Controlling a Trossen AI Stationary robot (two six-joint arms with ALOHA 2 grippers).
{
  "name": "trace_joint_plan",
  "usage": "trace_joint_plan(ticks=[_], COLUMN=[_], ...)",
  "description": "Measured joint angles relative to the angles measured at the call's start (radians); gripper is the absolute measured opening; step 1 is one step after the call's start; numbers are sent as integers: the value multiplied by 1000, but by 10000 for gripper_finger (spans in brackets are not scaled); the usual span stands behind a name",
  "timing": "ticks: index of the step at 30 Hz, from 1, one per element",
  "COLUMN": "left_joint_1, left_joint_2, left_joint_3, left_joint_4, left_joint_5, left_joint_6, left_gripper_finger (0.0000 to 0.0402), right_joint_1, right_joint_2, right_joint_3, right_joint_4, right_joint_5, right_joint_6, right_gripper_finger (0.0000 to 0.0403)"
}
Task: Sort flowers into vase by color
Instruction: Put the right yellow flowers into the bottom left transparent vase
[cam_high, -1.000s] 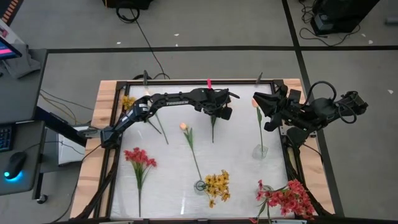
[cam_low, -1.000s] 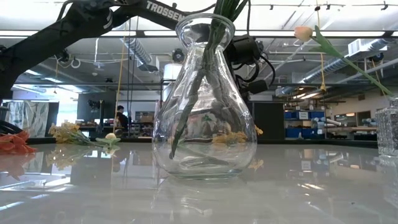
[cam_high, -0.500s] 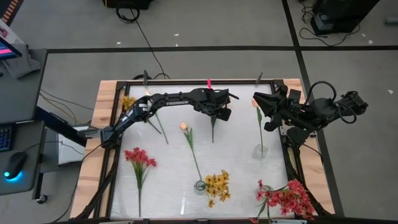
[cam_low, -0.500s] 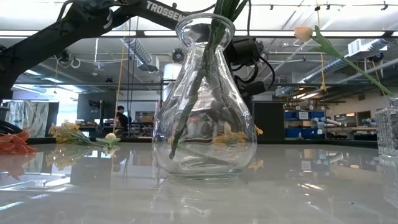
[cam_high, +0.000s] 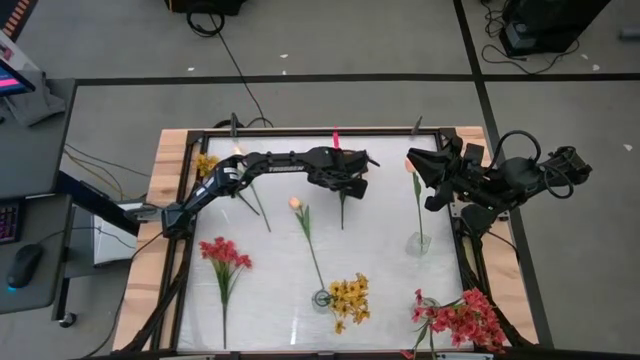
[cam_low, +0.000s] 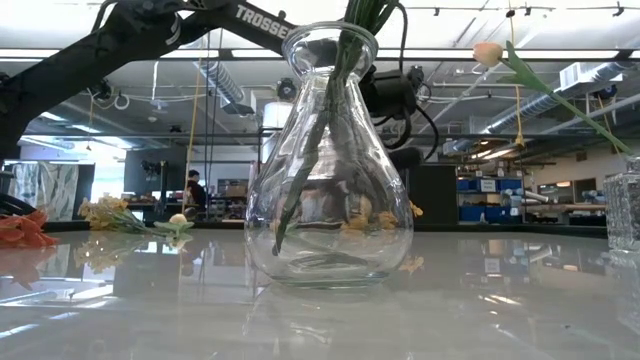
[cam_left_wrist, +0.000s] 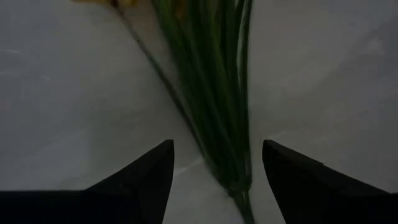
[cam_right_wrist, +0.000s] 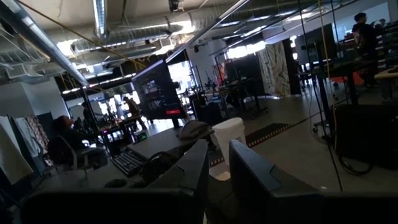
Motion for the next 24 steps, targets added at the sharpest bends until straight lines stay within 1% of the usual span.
trace_joint_plan(ticks=[8, 15, 24], left_joint_1=[0, -18, -17], left_joint_2=[15, 44, 46], left_joint_3=[2, 3, 3], left_joint_4=[29, 17, 20], left_joint_5=[0, -4, 0], left_joint_6=[-10, -13, -14], left_gripper_finger=[250, 250, 250], right_joint_1=[0, 0, 0], right_joint_2=[0, 0, 0], right_joint_3=[0, 0, 0], right_joint_4=[0, -3, -5], right_joint_5=[0, -3, -25], right_joint_6=[0, 0, 0], right_gripper_finger=[75, 75, 75])
